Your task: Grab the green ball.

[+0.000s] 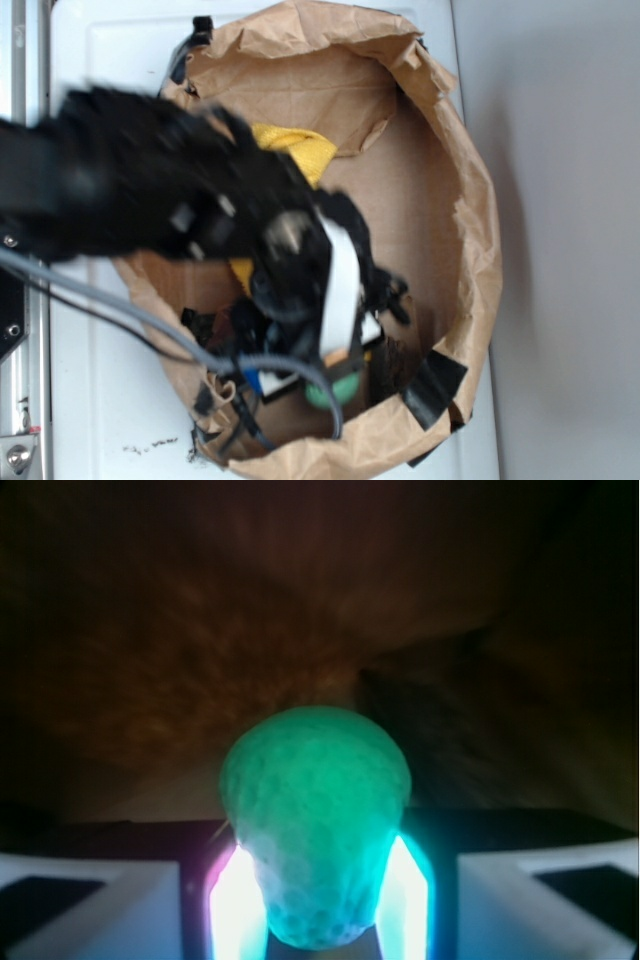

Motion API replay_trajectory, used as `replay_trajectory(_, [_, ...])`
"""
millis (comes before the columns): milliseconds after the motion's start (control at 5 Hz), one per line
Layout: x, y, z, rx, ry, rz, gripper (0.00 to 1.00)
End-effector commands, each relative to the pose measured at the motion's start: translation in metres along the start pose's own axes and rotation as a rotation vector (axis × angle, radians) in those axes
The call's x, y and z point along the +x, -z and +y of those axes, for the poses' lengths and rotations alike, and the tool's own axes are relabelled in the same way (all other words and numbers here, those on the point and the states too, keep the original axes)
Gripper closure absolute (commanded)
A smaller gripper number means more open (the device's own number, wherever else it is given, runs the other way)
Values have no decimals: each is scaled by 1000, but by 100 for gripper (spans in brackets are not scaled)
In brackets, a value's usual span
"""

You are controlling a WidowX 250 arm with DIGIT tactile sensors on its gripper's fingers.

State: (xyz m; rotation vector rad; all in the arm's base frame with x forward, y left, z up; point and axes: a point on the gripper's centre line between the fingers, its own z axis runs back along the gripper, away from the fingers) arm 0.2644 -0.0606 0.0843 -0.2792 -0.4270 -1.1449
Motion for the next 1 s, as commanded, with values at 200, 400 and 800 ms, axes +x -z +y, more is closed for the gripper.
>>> replay_trajectory(200, [-28, -80, 8, 133, -540, 346, 100])
replay_trajectory(400, [-41, -84, 6, 208, -680, 405, 100])
replay_trajectory(800, [-49, -87, 9, 169, -693, 365, 100])
